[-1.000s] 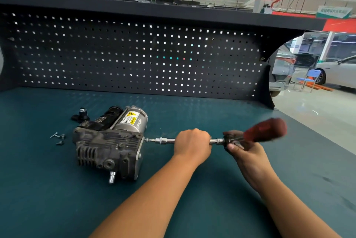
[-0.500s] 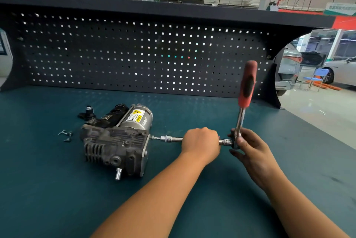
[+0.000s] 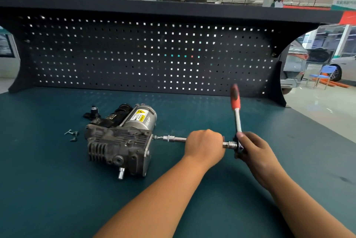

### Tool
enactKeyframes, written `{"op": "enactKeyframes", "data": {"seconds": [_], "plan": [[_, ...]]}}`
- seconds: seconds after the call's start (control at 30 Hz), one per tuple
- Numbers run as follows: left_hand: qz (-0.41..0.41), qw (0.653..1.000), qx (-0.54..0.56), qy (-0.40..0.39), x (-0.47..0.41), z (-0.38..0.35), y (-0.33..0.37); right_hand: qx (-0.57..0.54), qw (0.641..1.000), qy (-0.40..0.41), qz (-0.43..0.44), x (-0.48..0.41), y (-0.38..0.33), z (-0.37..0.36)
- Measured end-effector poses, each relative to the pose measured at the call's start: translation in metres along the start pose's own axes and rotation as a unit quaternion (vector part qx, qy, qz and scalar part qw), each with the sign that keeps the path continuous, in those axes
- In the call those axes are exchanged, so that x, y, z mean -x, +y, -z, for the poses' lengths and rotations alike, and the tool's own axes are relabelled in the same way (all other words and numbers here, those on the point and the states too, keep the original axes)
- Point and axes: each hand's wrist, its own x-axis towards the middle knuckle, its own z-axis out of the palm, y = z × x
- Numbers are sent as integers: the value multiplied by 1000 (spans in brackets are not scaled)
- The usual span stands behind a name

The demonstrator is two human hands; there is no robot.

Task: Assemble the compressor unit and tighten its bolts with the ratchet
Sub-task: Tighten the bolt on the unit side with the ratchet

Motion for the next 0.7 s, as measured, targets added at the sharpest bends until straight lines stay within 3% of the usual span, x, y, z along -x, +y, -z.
{"op": "enactKeyframes", "data": {"seconds": [0.13,0.27,0.47,0.7], "plan": [[30,1000,9,-5,-6,7,1,-57,994,-66,68,-2,-2,10],[29,999,9,-25,-4,7,-1,13,997,-33,74,-2,1,7],[-3,1000,21,20,5,6,3,106,994,2,15,-4,2,1],[3,999,-13,-47,-3,15,0,-41,990,-115,67,-3,1,20]]}}
